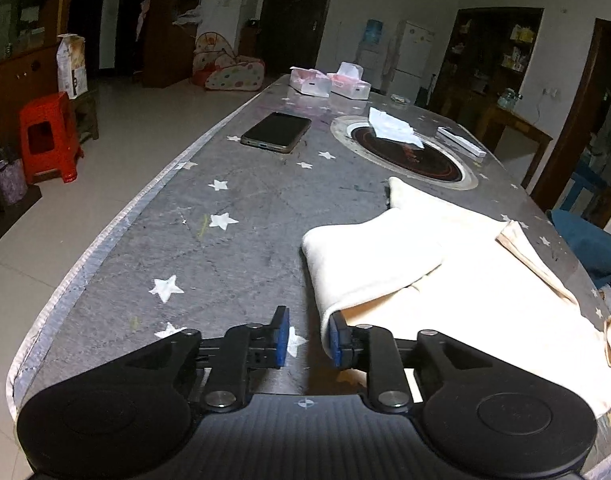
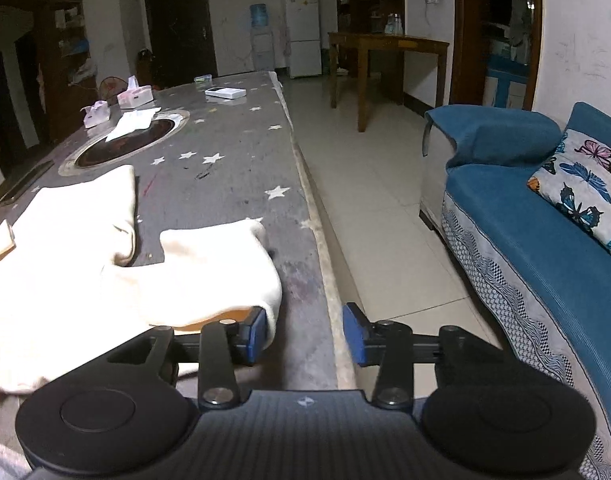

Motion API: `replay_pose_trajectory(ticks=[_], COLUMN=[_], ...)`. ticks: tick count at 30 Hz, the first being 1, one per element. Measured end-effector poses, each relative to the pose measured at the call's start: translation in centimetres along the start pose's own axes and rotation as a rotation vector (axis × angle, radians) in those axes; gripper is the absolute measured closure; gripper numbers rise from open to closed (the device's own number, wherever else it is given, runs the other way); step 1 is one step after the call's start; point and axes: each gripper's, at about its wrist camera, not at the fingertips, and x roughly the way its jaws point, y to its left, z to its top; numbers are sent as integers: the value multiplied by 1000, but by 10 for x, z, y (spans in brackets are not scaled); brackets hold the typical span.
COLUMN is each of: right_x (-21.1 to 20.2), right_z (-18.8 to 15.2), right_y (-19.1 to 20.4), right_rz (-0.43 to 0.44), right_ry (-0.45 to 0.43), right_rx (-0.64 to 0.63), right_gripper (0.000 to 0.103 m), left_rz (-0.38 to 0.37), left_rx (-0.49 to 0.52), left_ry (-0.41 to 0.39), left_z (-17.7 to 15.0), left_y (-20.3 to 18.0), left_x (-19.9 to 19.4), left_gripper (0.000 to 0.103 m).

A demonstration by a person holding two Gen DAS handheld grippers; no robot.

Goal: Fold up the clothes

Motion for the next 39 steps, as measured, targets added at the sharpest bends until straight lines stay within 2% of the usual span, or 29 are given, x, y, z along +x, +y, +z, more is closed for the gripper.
replay_pose_trajectory(ticks=[3, 7, 11, 13, 19, 23, 27, 34, 39], right_x=[-6, -10, -16, -21, -33, -28, -19, -2, 3], right_z=[-2, 7, 13, 16, 21, 27, 30, 22, 12], right_y=[-3, -2, 11, 13, 11, 23, 48, 110, 150], right_rz=[11, 36, 56, 60, 33, 62, 137, 297, 379], right_ry=[0, -14, -24, -36, -63, -73, -71, -34, -20], right_rx=[-8, -36, -102, -119, -111, -138, -188, -310, -425], right_gripper=[54, 52, 51, 47, 42, 38, 36, 33, 32], left_rz=[6, 22, 17, 13, -13, -42, -95, -244, -334], left_rx=[9, 12, 19, 25, 41, 54, 79, 196, 298], left_ry=[-9, -15, -22, -31, -46, -59, -41, 56, 86], left_z=[2, 4, 6, 8, 12, 13, 9, -17, -36], left_y=[-2, -3, -6, -9, -17, -27, -43, -93, -118], left_x=[-1, -2, -5, -6, -6, -9, -9, 6, 5], left_gripper=[70, 62, 62, 61, 59, 57, 55, 55, 55])
